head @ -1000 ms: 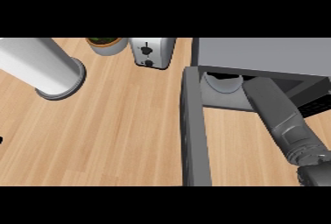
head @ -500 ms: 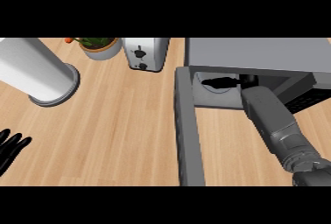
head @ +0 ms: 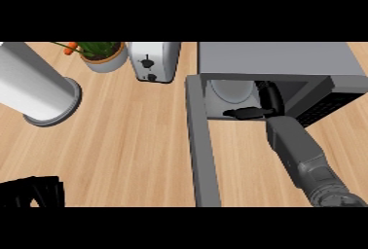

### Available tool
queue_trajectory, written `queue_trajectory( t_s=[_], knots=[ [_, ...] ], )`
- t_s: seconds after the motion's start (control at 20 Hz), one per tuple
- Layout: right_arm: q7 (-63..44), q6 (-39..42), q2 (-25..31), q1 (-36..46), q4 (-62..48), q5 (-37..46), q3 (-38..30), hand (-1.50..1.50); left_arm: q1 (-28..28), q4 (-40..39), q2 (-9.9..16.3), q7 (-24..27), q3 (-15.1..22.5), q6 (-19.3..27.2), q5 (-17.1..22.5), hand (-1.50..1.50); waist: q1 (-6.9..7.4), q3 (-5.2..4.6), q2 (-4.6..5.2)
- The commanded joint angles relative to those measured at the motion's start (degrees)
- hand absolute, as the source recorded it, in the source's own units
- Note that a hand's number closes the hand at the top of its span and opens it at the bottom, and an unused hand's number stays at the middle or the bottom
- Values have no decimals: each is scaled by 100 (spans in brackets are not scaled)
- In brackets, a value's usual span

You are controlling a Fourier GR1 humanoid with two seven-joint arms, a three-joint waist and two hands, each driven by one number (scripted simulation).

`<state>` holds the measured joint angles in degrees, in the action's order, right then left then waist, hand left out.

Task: Pick up the milk, place it into the microwave and close the microwave

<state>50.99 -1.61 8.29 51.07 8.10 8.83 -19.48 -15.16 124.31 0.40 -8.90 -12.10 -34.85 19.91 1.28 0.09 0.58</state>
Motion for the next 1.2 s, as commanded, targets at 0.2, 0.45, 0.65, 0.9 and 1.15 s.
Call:
queue_trajectory(
  t_s=[0.2, 0.45, 0.65, 0.9, 1.15],
  knots=[
    [392, 590, -113, -1144, 617, -136, 157, -150, 250, -168, -39, -197, 935, 581, -458, 150, -206, -12, -84],
    [477, 741, -196, -2003, 1352, -4, 534, -150, 460, -277, -40, -157, 1509, 737, -880, 150, -312, -19, -125],
    [-104, 724, -326, -2560, 2369, -277, 573, -150, 815, -568, -40, -81, 1947, 1032, -1417, 150, -289, -19, -113],
    [-92, 994, -301, -3748, 3508, -301, 850, -150, 1536, -1091, -40, 3, 2276, 1177, -1837, 150, -345, -22, -107],
    [-348, 1579, 61, -4733, 4633, -510, 932, -150, 1843, -2183, -40, 474, 3198, 1757, -2500, 150, -431, -27, -103]
  ],
)
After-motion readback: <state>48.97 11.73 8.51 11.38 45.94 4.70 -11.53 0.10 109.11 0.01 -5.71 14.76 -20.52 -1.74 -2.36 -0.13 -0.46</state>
